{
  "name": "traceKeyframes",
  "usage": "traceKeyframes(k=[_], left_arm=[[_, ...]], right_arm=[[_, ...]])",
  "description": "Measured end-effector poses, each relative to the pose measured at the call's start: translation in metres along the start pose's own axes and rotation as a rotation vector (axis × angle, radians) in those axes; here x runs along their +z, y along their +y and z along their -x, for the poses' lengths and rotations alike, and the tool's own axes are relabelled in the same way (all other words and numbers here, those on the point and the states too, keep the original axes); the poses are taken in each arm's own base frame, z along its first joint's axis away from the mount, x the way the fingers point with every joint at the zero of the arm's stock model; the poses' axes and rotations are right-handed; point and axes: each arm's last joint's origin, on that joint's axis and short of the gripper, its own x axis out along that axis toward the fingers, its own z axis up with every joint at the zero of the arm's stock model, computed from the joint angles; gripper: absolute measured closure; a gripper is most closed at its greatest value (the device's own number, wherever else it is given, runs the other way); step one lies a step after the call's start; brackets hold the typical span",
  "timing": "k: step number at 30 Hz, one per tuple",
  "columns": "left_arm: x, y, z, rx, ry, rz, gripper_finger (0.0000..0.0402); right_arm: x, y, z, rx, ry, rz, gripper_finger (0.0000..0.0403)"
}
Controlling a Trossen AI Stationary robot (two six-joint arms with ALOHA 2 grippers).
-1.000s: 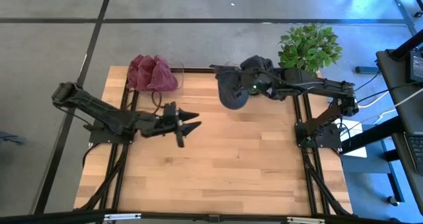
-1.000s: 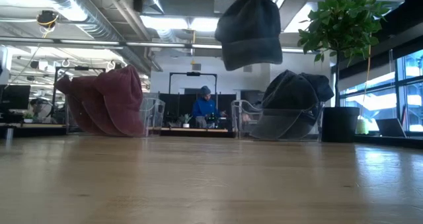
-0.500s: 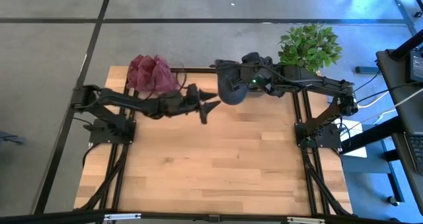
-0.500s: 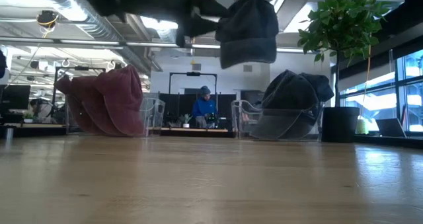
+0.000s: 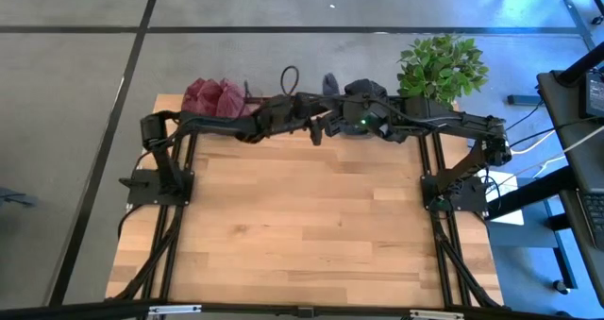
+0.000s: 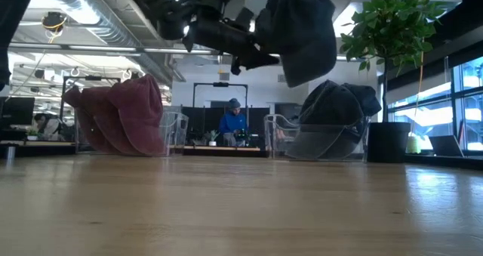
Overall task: Pick & Place hat
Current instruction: Put the blue cap into the right transparent bin
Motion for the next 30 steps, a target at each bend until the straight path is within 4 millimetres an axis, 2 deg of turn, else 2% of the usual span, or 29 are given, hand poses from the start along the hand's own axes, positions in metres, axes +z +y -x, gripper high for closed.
traceKeyframes(k=[5,13,17,24,30], left_arm=[[0.012,0.010,-0.006,0.025,0.028,-0.039,0.0219],[0.017,0.019,-0.007,0.067,0.028,-0.073,0.0219],[0.015,0.025,-0.007,0.108,0.059,-0.107,0.0219],[0.007,0.032,-0.005,0.169,0.154,-0.183,0.0219],[0.011,0.051,-0.003,0.233,0.145,-0.180,0.0219]], right_arm=[[-0.006,0.007,-0.012,-0.028,0.013,0.001,0.0387],[-0.018,0.020,-0.046,-0.110,0.029,0.061,0.0387],[-0.018,0.017,-0.058,-0.141,0.040,0.059,0.0387],[-0.008,0.001,-0.072,-0.173,0.059,0.024,0.0387],[-0.006,-0.006,-0.089,-0.169,0.103,0.003,0.0387]])
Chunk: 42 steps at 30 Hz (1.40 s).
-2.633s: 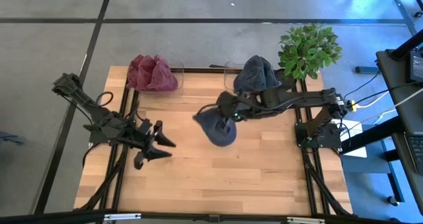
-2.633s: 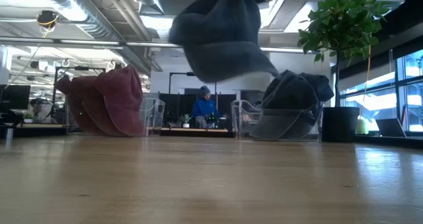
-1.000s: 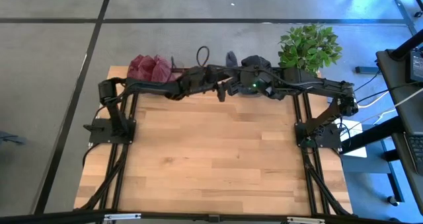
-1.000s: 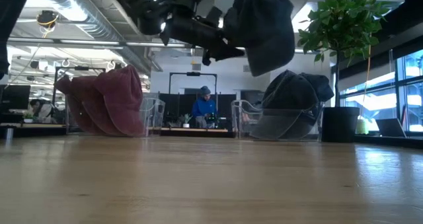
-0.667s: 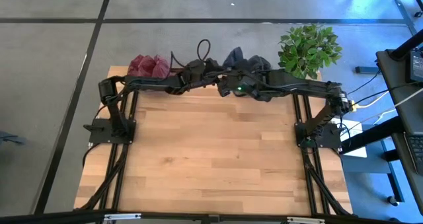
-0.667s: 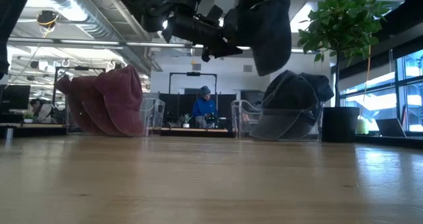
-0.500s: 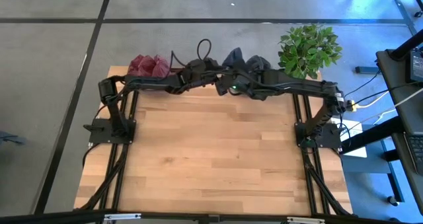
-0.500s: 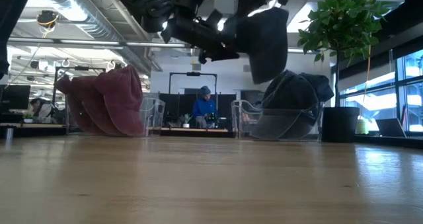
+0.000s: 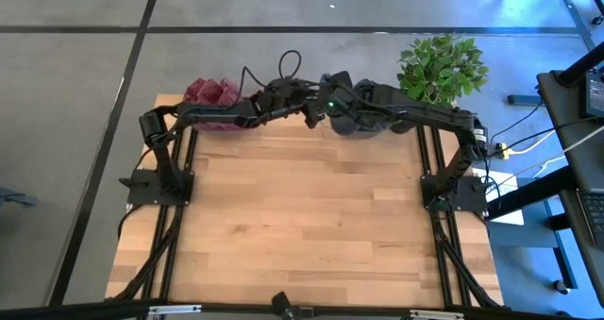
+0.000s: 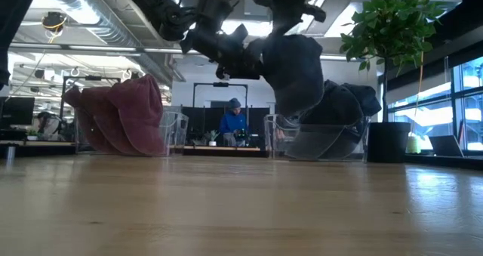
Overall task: Pick & Place hat
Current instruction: Put the blue cap into the right transparent bin
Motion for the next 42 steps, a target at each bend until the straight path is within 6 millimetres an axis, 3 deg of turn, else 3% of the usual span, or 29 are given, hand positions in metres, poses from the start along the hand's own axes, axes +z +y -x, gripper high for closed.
traceKeyframes(k=[7,12,16,27,35,42], left_arm=[[0.006,0.023,-0.002,0.016,-0.051,0.015,0.0219],[0.013,0.032,-0.002,0.005,-0.079,0.020,0.0219],[0.021,0.039,-0.003,0.017,-0.102,0.011,0.0219],[0.022,0.041,-0.003,0.004,-0.058,-0.013,0.0219],[0.000,0.037,-0.015,-0.083,0.050,0.014,0.0219],[-0.001,0.037,-0.007,-0.098,0.146,-0.014,0.0219]], right_arm=[[0.003,0.006,-0.021,0.027,-0.003,0.006,0.0386],[0.018,-0.001,-0.031,0.084,-0.035,-0.023,0.0386],[0.019,-0.006,-0.034,0.073,-0.011,-0.017,0.0387],[0.000,-0.009,-0.043,0.050,0.109,-0.043,0.0385],[-0.031,-0.005,-0.063,0.061,0.192,-0.070,0.0383],[-0.032,-0.009,-0.065,0.045,0.209,-0.057,0.0380]])
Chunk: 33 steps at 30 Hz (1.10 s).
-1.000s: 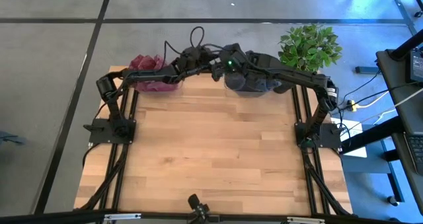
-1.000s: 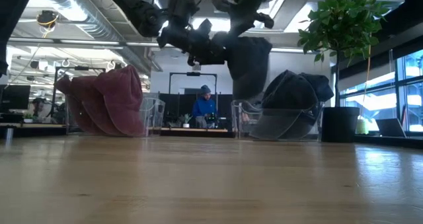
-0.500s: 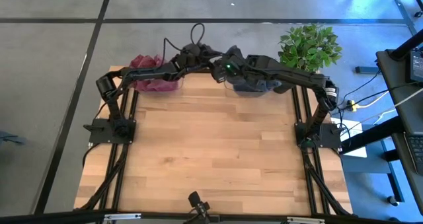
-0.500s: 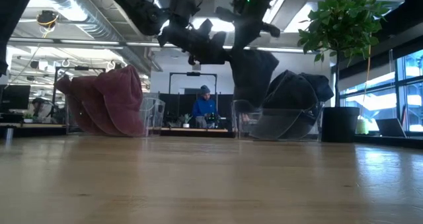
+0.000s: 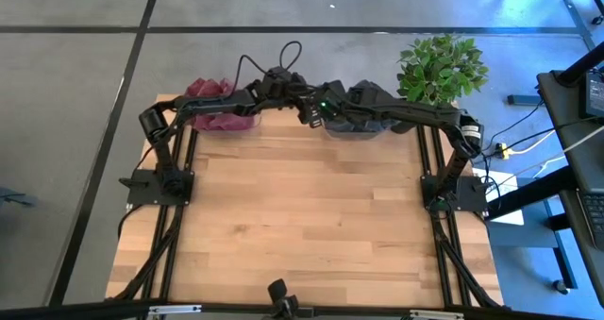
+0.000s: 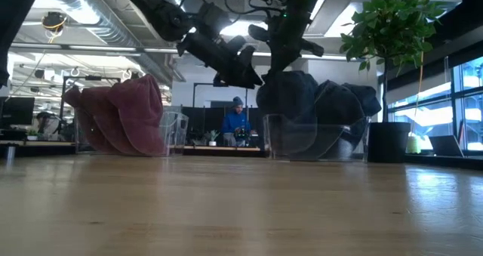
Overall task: Pick & Place hat
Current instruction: Put the blue cap into the right transparent bin
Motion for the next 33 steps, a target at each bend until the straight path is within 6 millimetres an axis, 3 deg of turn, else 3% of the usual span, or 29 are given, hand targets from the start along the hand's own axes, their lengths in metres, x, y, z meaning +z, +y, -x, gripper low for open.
traceKeyframes(k=[10,14,21,28,33], left_arm=[[0.003,0.002,0.029,0.029,0.107,0.017,0.0219],[0.005,-0.001,0.055,0.013,0.054,0.040,0.0219],[0.011,-0.022,0.108,-0.038,-0.026,0.049,0.0219],[0.009,-0.044,0.143,-0.109,-0.082,0.084,0.0219],[0.006,-0.056,0.150,-0.142,-0.082,0.104,0.0219]], right_arm=[[-0.001,-0.012,-0.002,-0.074,0.055,-0.059,0.0381],[0.005,-0.019,-0.004,-0.050,0.081,-0.106,0.0383],[0.020,-0.026,-0.013,-0.027,0.018,-0.179,0.0363],[0.026,-0.036,-0.019,0.058,0.099,0.045,0.0338],[0.030,-0.042,-0.021,0.079,0.107,0.139,0.0270]])
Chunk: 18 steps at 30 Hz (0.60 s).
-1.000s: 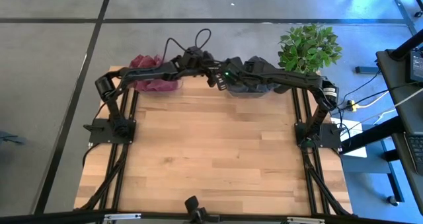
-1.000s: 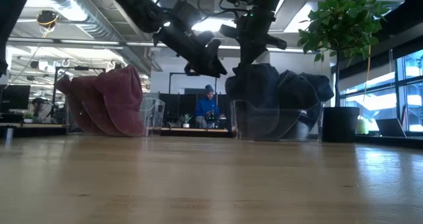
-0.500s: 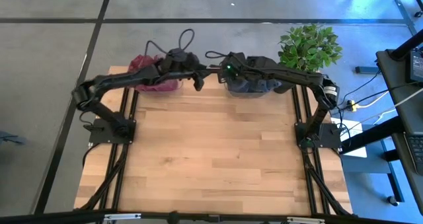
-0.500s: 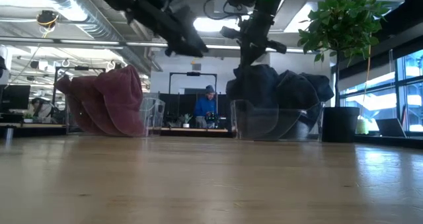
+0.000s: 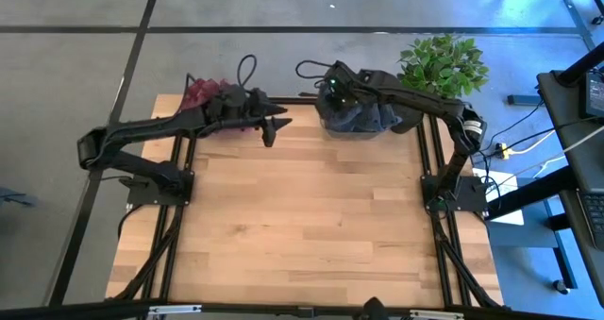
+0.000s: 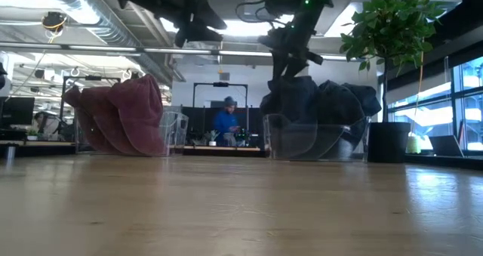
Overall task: Pick & Place hat
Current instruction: Put the blue cap into the right transparent bin
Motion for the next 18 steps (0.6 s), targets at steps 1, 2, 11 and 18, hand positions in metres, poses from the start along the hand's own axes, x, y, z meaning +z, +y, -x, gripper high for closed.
traceKeyframes(k=[1,2,11,18], left_arm=[[-0.002,-0.002,0.000,-0.007,0.006,0.009,0.0219],[-0.004,-0.005,0.000,-0.013,0.012,0.016,0.0219],[-0.017,-0.025,-0.001,-0.076,0.076,0.085,0.0219],[-0.018,-0.044,0.005,-0.146,0.079,0.088,0.0219]], right_arm=[[0.001,-0.001,0.002,-0.002,0.001,0.049,0.0254],[0.003,-0.001,0.005,-0.001,0.000,0.090,0.0239],[0.006,-0.008,0.042,0.020,0.149,0.410,0.0166],[-0.010,-0.012,0.031,0.036,0.282,0.569,0.0163]])
